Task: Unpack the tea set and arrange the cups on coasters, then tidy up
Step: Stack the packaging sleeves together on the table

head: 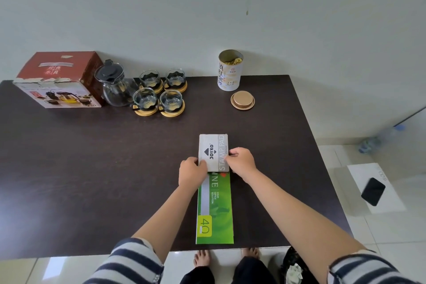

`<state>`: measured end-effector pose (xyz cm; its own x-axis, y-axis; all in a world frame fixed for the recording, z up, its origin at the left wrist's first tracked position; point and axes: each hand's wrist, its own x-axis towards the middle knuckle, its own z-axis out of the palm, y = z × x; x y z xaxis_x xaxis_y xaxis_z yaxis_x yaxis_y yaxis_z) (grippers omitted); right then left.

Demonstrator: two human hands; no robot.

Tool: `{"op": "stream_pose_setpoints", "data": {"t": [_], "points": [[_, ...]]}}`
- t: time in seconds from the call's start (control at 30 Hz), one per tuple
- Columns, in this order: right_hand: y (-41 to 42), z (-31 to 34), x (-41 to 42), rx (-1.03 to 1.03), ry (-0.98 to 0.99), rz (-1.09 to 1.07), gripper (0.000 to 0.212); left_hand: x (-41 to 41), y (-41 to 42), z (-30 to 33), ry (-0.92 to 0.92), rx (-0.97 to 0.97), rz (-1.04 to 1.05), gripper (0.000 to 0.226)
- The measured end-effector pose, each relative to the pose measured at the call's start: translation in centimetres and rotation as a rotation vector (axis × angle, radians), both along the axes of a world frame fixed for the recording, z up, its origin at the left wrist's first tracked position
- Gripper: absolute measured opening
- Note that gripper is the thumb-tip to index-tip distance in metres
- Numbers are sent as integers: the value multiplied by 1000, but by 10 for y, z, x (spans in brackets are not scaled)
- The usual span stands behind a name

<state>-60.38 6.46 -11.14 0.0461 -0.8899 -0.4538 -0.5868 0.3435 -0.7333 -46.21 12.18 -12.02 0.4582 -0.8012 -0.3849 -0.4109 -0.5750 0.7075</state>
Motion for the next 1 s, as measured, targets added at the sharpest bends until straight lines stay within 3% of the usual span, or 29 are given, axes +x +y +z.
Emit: {"op": "stream_pose_setpoints", "data": {"t": [0.13, 0.27, 0.43, 0.53, 0.63, 0.77, 1.0], "points": [[-8, 6, 6, 56, -54, -69, 37, 6, -14, 4, 60, -55, -56, 24], [-14, 2, 8, 121, -107, -71, 25, 11, -23, -3, 110, -25, -97, 20], [-7, -4, 6, 74, -200, -81, 15, 14, -15, -6, 135, -24, -119, 41], [8, -8, -1, 21, -216, -80, 46, 9, 2, 2, 228, -51, -75, 60], [42, -7, -13, -37, -240, -1, 68, 3, 35, 7, 279, -129, -105, 61], [100, -19, -34, -182, -152, 178, 74, -4, 92, -3, 281, -211, -178, 59], [154, -31, -58, -349, -50, 336, 79, 2, 147, -14, 170, -244, -443, 84]]}}
